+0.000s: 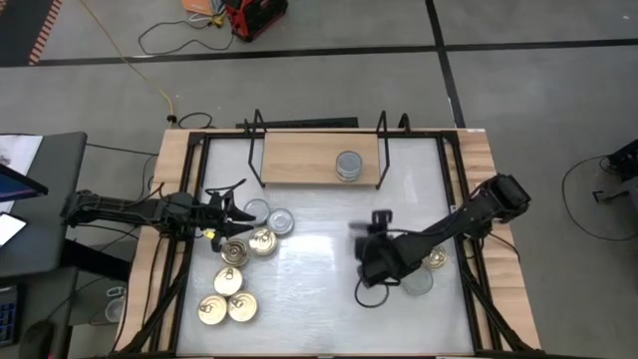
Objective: Stack canned seafood by type on shelf
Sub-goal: Stack the green tuna can on top of the green tuna on the shelf
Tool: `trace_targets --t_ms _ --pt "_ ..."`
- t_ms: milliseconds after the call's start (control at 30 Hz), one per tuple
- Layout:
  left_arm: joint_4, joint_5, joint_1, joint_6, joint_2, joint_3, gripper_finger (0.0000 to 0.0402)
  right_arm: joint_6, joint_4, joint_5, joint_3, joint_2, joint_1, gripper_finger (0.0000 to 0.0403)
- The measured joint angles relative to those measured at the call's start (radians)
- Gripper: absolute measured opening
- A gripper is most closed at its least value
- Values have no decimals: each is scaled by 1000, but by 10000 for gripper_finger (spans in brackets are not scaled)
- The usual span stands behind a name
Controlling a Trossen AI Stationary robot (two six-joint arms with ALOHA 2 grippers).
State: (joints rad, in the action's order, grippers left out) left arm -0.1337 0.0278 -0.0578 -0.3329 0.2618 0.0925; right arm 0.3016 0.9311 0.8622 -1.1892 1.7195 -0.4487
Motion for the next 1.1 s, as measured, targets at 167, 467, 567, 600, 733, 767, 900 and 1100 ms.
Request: trace_targets --t_ms 167,467,567,600,733,767,900,1100 --pt "-2 15 0 0 0 0 126 -303 -172 286 0 0 83 175" --pt "-67 15 0 1 0 0 126 -460 -293 322 0 0 333 179" --pt "-67 17 0 13 0 0 126 -495 -339 313 0 0 387 196" --pt "-68 20 0 15 0 0 126 -515 -355 309 0 0 400 197" --pt "-67 24 0 15 0 0 126 -612 -433 263 0 0 447 184" --pt "-67 25 0 15 0 0 126 -634 -452 248 0 0 460 179" --pt "-67 25 0 15 0 0 126 -674 -503 153 0 0 502 168" --pt "-67 23 0 14 0 0 126 -671 -502 134 0 -1 518 197"
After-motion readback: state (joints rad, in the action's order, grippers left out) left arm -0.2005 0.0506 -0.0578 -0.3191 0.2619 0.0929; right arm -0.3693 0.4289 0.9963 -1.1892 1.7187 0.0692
